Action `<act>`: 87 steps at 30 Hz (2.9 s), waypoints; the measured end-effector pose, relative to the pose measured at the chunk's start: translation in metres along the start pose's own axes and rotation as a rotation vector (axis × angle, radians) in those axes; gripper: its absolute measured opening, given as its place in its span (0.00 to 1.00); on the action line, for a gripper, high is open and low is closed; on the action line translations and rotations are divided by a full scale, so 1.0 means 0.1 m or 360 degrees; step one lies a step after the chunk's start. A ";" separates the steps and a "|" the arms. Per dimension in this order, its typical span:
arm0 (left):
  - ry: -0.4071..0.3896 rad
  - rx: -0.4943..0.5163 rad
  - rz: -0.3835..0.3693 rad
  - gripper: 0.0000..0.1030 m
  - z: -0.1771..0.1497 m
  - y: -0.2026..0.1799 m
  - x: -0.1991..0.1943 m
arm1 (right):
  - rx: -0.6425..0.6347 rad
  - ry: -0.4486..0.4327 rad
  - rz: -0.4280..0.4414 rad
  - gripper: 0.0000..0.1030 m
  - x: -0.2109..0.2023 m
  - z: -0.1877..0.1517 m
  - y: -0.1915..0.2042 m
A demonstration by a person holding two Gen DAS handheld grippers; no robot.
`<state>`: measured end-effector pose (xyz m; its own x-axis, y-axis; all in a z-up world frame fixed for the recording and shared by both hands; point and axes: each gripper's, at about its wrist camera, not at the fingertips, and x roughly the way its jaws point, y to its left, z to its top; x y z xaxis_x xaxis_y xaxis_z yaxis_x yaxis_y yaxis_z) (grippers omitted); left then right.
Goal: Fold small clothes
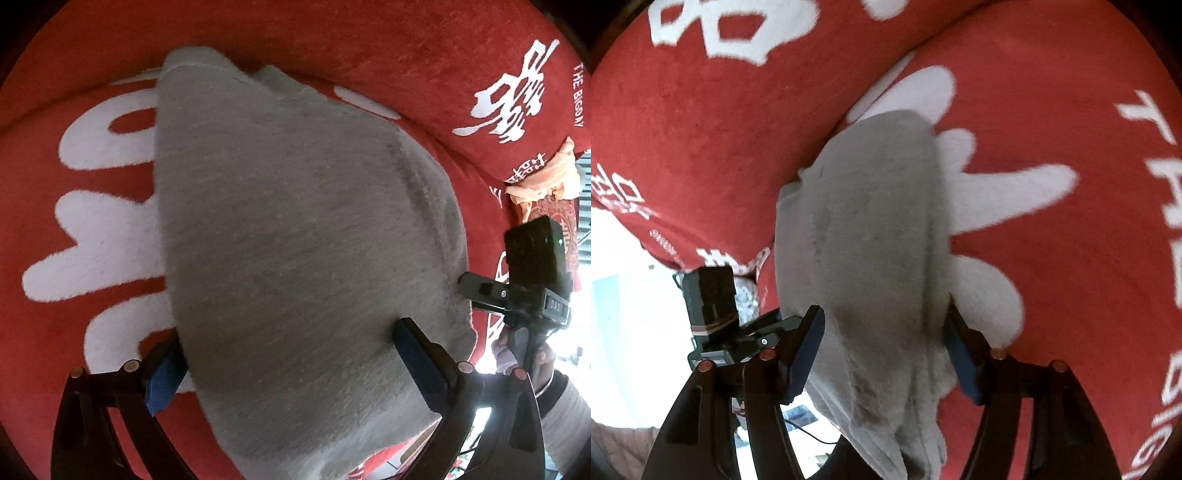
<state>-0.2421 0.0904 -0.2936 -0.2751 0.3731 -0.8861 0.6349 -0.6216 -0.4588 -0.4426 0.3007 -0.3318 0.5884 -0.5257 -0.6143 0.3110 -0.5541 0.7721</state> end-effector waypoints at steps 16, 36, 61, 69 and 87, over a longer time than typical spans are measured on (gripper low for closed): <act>-0.0148 0.0001 -0.0084 0.55 -0.10 0.01 -0.25 | 0.0094 -0.0080 0.0177 0.32 0.19 -0.14 0.29; -0.0220 -0.0013 -0.0085 0.53 -1.17 0.92 -1.47 | 0.0096 -0.0022 0.0377 0.32 0.83 -1.08 1.45; -0.0392 -0.0148 0.0108 0.53 -1.91 1.66 -1.81 | -0.0214 -0.0113 -0.0597 0.14 0.95 -1.58 2.00; -0.0218 -0.0041 0.0177 0.53 -1.91 1.42 -1.30 | -0.0292 0.0023 -0.0729 0.14 1.38 -1.77 2.07; -0.0143 -0.0134 0.0334 0.53 -1.97 1.32 -1.38 | -0.0077 0.0048 -0.0849 0.09 1.28 -1.81 1.83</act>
<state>0.0214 0.0924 -0.2187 -0.1913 0.1767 -0.9655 0.7416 -0.6183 -0.2601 -0.1755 0.2492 -0.2398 0.3603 -0.1597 -0.9190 0.6063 -0.7086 0.3609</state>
